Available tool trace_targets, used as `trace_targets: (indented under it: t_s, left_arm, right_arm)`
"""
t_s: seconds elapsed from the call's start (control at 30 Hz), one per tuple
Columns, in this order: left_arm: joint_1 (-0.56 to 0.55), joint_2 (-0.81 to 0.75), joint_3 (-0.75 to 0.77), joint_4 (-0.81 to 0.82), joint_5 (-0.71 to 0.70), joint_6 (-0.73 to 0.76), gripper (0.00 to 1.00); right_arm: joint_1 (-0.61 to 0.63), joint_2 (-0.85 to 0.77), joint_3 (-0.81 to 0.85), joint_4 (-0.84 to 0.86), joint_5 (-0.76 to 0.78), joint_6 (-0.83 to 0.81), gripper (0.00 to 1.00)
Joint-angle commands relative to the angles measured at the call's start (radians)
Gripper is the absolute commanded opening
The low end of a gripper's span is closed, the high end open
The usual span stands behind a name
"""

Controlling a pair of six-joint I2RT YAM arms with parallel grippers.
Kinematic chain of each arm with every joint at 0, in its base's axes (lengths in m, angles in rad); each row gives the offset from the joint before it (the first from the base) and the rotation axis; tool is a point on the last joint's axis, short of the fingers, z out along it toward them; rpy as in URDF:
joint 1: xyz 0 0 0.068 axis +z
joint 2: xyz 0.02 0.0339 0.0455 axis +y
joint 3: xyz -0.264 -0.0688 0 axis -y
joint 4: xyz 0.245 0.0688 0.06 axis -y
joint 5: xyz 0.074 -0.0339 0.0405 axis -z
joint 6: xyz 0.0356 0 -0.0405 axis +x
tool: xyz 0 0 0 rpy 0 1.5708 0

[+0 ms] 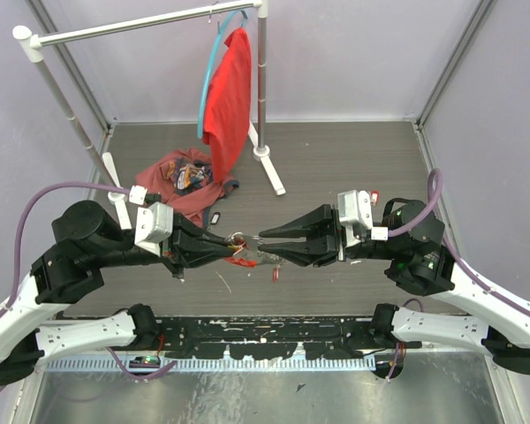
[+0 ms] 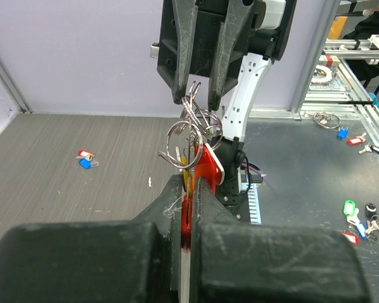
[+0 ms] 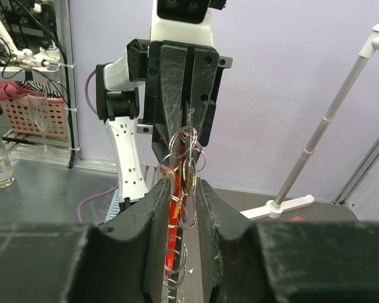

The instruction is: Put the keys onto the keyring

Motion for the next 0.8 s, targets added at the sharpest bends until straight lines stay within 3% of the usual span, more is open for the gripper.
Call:
trace_targets:
  t_s: [0.0,0.57,0.77]
  left_arm:
    - [0.001,-0.015,0.018,0.063,0.015,-0.001,0.0]
    - [0.001,-0.004,0.01,0.05,0.014,0.0,0.0]
    - [0.001,0.003,0.016,0.015,0.001,0.018,0.0]
  right_arm:
    - [0.004,0.0,0.033,0.025,-0.007,0.004,0.29]
    - [0.004,0.003,0.054,0.01,-0.003,0.001,0.02]
    - [0.004,0.007,0.104,-0.08,0.012,-0.035,0.01]
